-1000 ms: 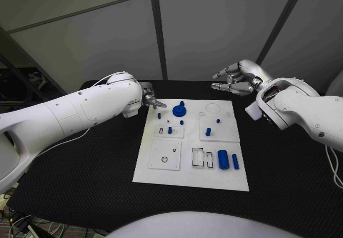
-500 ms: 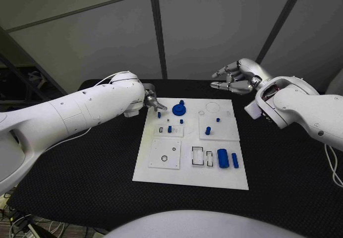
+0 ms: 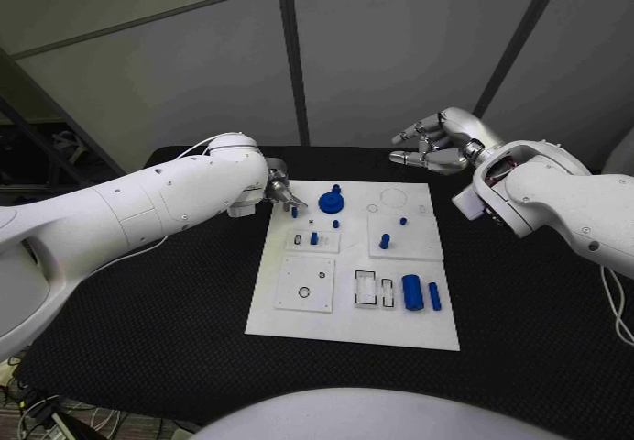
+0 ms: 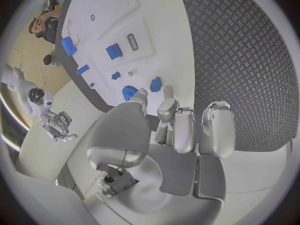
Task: Assemble the parts on the task board
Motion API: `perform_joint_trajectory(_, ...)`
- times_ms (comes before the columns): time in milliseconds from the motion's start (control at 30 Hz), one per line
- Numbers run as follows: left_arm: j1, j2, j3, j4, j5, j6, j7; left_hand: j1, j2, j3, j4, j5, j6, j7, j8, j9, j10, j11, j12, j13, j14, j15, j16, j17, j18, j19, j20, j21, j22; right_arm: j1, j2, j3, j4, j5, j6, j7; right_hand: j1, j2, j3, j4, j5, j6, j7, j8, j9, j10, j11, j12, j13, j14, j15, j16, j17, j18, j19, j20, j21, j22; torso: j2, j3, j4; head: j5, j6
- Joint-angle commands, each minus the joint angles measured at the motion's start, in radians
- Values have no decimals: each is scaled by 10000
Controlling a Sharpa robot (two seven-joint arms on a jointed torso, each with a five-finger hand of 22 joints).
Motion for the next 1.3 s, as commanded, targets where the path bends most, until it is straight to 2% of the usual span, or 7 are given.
perform_joint_trajectory(33,17,24,-4,-11,-101,272,-99,106,30,-76,-16,61,76,-18,-43,-26,-35,-29,50,9,609,28,-1,1006,-5,9,29,59,789,18,18,4,-3,-7,81,41,-70,36,-45,21,68,58,-27,51,-11,-31,-1,-7,8,636,-45,-53,969,204,-23,-23,-46,357,0,-4,8,8,-3)
perform_joint_trajectory(467,12,41,-11,-21,177,53,-91,706,421,103,-293,7,239,-62,-113,-116,-27,-71,71,8,609,-6,0,1005,-10,29,3,62,833,18,34,4,-18,-7,88,44,-65,49,-42,22,80,70,-30,59,-9,-33,-3,-8,2,638,-48,-53,972,204,-23,-25,-48,356,-2,-2,10,5,-18)
perform_joint_trajectory(600,9,42,-11,-46,594,-81,-73,1342,731,450,-660,-145,254,-116,-150,-143,-39,-122,59,-5,609,-46,2,1006,-14,42,-24,68,860,18,51,4,-29,-7,104,52,-60,54,-41,21,85,73,-31,62,-9,-27,-4,2,9,639,-49,-52,975,205,-24,-25,-51,353,3,-3,4,-15,-14)
perform_joint_trajectory(667,7,37,-11,-56,816,-140,-54,1839,968,797,-977,-551,229,-159,-186,-161,-49,-163,44,-14,609,-83,4,1007,-16,48,-53,71,876,18,53,4,-35,-7,112,55,-60,54,-41,21,85,73,-31,62,-9,-27,-4,2,9,639,-49,-52,975,205,-24,-25,-51,353,3,-7,7,-21,-18)
perform_joint_trajectory(800,6,17,-11,-66,1305,-161,-27,2568,1158,1472,-1548,-611,129,-186,-270,-196,-97,-201,-24,-52,608,-128,4,1008,-21,54,-101,77,901,18,53,4,-41,-7,131,58,-60,54,-41,21,85,73,-31,62,-9,-27,-4,2,9,639,-49,-52,975,205,-24,-25,-51,353,-5,1,5,-20,-30)
perform_joint_trajectory(900,5,-17,-11,-49,1666,-179,-11,2656,1099,2156,-1864,-619,100,-116,-301,-192,-97,-139,-96,-109,609,-79,4,1010,-26,53,-99,73,923,18,55,3,-47,-7,147,61,-60,54,-41,21,85,73,-31,62,-9,-27,-4,2,9,639,-49,-52,975,205,-24,-25,-51,353,0,-1,12,-7,-44)
perform_joint_trajectory(1300,2,-470,-11,393,2361,-534,15,2031,606,3758,-2314,-606,79,-94,-169,44,3,-127,-131,-161,610,-58,8,1014,-28,67,-63,65,984,18,63,3,-68,-5,164,73,-60,54,-41,21,85,73,-31,62,-9,-27,-4,2,9,639,-49,-52,975,205,-24,-25,-51,353,-5,0,23,27,-59)
